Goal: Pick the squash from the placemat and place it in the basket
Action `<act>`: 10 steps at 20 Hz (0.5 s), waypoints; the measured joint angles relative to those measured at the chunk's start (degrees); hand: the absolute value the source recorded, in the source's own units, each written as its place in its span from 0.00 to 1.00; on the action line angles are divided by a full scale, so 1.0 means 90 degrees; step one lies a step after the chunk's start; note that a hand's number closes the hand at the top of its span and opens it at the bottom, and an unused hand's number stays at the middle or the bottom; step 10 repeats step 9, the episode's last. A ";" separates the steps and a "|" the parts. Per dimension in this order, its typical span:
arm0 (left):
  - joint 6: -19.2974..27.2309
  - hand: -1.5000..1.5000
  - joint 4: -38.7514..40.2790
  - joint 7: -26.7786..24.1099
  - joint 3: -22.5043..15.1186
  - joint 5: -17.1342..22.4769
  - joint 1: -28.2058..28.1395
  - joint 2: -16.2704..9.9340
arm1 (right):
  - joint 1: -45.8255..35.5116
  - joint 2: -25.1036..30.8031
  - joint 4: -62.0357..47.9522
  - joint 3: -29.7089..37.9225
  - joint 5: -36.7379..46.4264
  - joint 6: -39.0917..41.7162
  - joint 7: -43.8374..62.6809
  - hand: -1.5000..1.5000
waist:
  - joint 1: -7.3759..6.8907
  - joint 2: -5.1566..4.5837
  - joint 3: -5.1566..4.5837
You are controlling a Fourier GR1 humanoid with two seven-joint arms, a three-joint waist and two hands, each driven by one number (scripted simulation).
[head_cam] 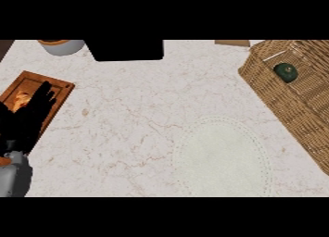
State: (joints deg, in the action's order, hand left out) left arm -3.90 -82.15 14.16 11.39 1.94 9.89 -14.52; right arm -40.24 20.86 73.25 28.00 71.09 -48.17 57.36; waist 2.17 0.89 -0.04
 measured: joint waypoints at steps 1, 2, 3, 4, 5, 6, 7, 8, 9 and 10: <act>0.0000 0.50 0.0010 -0.0013 0.0036 0.0017 -0.0012 -0.0015 | 0.0229 -0.0046 0.0424 0.0022 -0.0130 0.0072 0.0042 0.00 | 0.0037 0.0009 -0.0001; -0.0041 0.50 -0.0004 -0.0007 0.0081 0.0059 -0.0033 -0.0060 | 0.0489 -0.0114 0.0846 0.0043 -0.0283 0.0151 0.0086 0.00 | 0.0058 0.0017 -0.0002; -0.0029 0.50 0.0017 -0.0010 0.0096 0.0053 -0.0035 -0.0065 | 0.0799 -0.0179 0.1258 0.0049 -0.0482 0.0222 0.0097 0.00 | 0.0090 0.0021 -0.0002; -0.0032 0.50 0.0004 -0.0042 0.0109 0.0059 -0.0090 -0.0061 | 0.1089 -0.0232 0.1687 0.0053 -0.0628 0.0364 0.0151 0.00 | 0.0105 0.0025 -0.0001; -0.0022 0.50 0.0008 -0.0036 0.0127 0.0064 -0.0112 -0.0061 | 0.1419 -0.0313 0.2097 0.0022 -0.0768 0.0498 0.0178 0.00 | 0.0128 0.0029 -0.0003; -0.0014 0.50 -0.0006 -0.0062 0.0109 0.0053 -0.0186 -0.0022 | 0.1746 -0.0345 0.2479 0.0020 -0.0972 0.0648 0.0194 0.00 | 0.0141 0.0031 -0.0002; -0.0040 0.50 -0.0002 -0.0061 0.0140 0.0083 -0.0188 -0.0050 | 0.2105 -0.0431 0.2872 -0.0014 -0.1156 0.0740 0.0187 0.00 | 0.0162 0.0032 -0.0002; -0.0012 0.50 -0.0035 -0.0048 0.0115 0.0061 -0.0197 -0.0021 | 0.2428 -0.0481 0.3290 -0.0043 -0.1346 0.0870 0.0191 0.00 | 0.0171 0.0032 0.0000; -0.0024 0.50 -0.0036 -0.0086 0.0113 0.0052 -0.0227 -0.0025 | 0.2766 -0.0517 0.3693 -0.0046 -0.1552 0.0993 0.0191 0.00 | 0.0167 0.0027 0.0000; -0.0024 0.50 -0.0036 -0.0086 0.0113 0.0052 -0.0227 -0.0025 | 0.2766 -0.0517 0.3693 -0.0046 -0.1552 0.0993 0.0191 0.00 | 0.0167 0.0027 0.0000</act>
